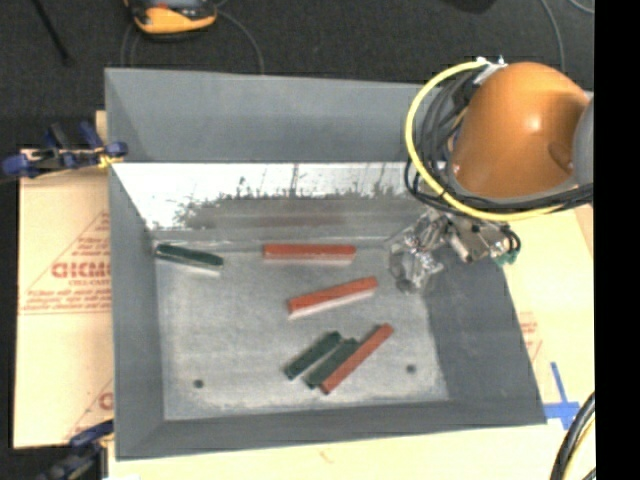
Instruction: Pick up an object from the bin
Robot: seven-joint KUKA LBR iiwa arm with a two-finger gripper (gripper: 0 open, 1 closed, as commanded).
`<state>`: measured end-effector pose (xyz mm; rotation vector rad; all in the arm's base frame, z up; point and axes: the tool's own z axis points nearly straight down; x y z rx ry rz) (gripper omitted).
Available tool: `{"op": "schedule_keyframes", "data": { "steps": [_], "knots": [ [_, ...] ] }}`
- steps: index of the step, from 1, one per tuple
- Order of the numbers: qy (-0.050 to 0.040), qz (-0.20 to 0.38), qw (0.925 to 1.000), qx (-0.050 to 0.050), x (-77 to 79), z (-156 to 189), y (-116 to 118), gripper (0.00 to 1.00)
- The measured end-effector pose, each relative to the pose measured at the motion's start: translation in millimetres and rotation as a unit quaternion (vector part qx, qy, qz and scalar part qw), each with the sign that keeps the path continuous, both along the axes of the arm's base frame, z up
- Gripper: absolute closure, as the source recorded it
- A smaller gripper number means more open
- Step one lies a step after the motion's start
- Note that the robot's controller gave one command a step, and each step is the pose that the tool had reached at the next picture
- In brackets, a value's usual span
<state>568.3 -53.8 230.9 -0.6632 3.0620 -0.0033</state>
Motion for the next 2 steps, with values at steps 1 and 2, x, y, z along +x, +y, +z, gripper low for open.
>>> {"op": "schedule_keyframes", "data": {
  "steps": [1, 2],
  "knots": [
    [0.0025, -0.001, 1.0000, 0.001, -1.1, -1.8, 0.3, 0.00],
    [0.0026, -0.002, 1.0000, 0.001, -1.2, -1.9, 0.2, 0.00]
  ]
}}
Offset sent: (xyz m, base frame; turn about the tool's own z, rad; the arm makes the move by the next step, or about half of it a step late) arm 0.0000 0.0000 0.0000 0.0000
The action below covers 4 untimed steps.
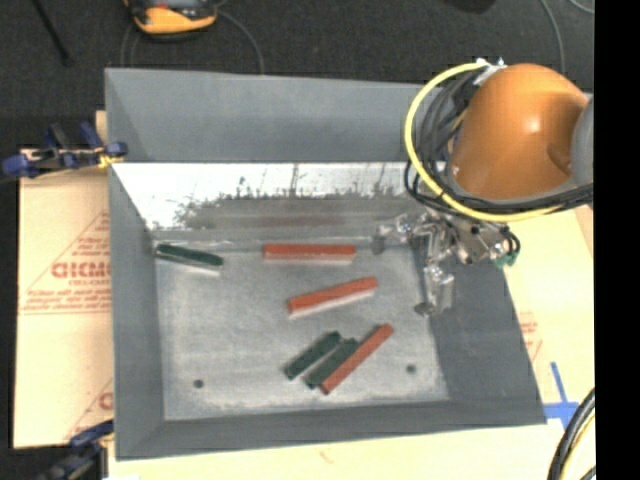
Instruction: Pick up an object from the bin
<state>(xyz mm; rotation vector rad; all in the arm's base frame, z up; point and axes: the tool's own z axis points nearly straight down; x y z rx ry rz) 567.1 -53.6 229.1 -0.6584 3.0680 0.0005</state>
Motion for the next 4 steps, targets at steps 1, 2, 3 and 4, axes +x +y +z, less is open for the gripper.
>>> {"op": "schedule_keyframes", "data": {
  "steps": [1, 2, 3, 4],
  "knots": [
    [-0.0039, 0.023, 0.9997, -0.001, -9.3, -46.9, 16.9, 0.00],
    [0.0006, 0.115, 0.9933, -0.001, -21.3, -88.7, 27.2, 0.00],
    [-0.0028, 0.167, 0.9860, -0.001, -27.7, -139.8, 57.3, 0.00],
    [-0.0028, 0.294, 0.9557, -0.001, -45.0, -155.8, 41.7, 1.00]
  ]
}}
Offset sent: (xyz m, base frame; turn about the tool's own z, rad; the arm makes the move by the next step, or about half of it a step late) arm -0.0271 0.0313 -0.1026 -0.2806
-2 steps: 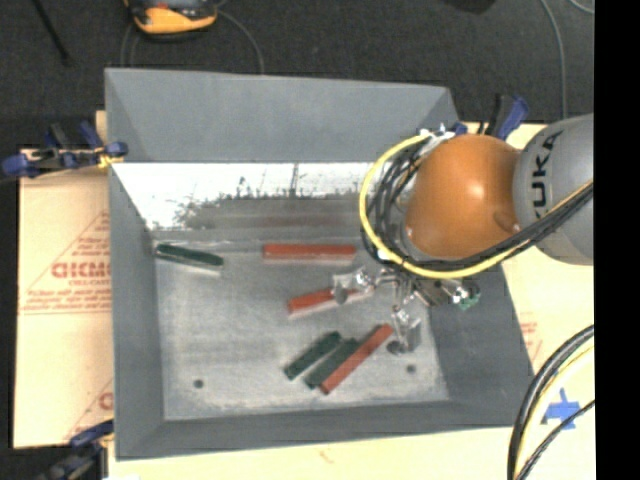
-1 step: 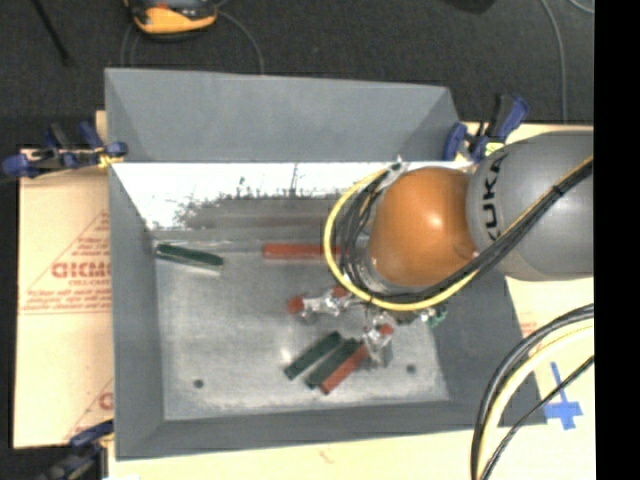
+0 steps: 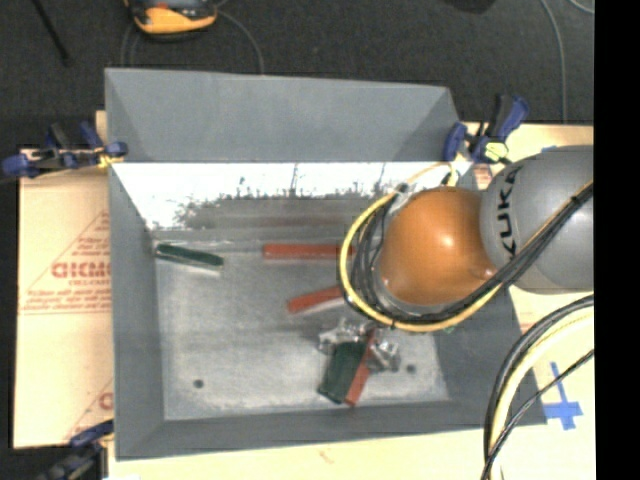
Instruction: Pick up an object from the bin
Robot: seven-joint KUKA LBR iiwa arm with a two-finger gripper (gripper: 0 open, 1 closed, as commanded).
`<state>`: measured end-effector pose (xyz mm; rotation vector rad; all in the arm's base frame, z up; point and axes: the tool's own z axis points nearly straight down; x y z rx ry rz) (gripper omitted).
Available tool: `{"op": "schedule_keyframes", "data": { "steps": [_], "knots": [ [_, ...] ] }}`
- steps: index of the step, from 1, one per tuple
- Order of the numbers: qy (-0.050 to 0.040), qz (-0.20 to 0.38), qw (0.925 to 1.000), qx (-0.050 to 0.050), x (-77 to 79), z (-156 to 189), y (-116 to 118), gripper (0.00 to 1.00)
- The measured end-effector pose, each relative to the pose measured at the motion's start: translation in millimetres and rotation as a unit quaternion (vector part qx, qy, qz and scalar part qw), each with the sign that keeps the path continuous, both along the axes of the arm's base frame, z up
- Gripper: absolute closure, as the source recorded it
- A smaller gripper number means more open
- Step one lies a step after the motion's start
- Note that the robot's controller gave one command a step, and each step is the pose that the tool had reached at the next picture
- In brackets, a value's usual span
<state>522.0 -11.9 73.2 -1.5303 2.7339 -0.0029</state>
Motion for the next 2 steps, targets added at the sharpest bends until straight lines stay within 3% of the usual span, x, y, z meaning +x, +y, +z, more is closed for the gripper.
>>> {"op": "schedule_keyframes", "data": {
  "steps": [1, 2],
  "knots": [
    [0.0001, 0.000, 1.0000, 0.000, 0.0, 0.0, 0.0, 1.00],
    [0.0012, 0.027, 0.9996, -0.001, 25.1, 149.6, 9.8, 1.00]
  ]
}}
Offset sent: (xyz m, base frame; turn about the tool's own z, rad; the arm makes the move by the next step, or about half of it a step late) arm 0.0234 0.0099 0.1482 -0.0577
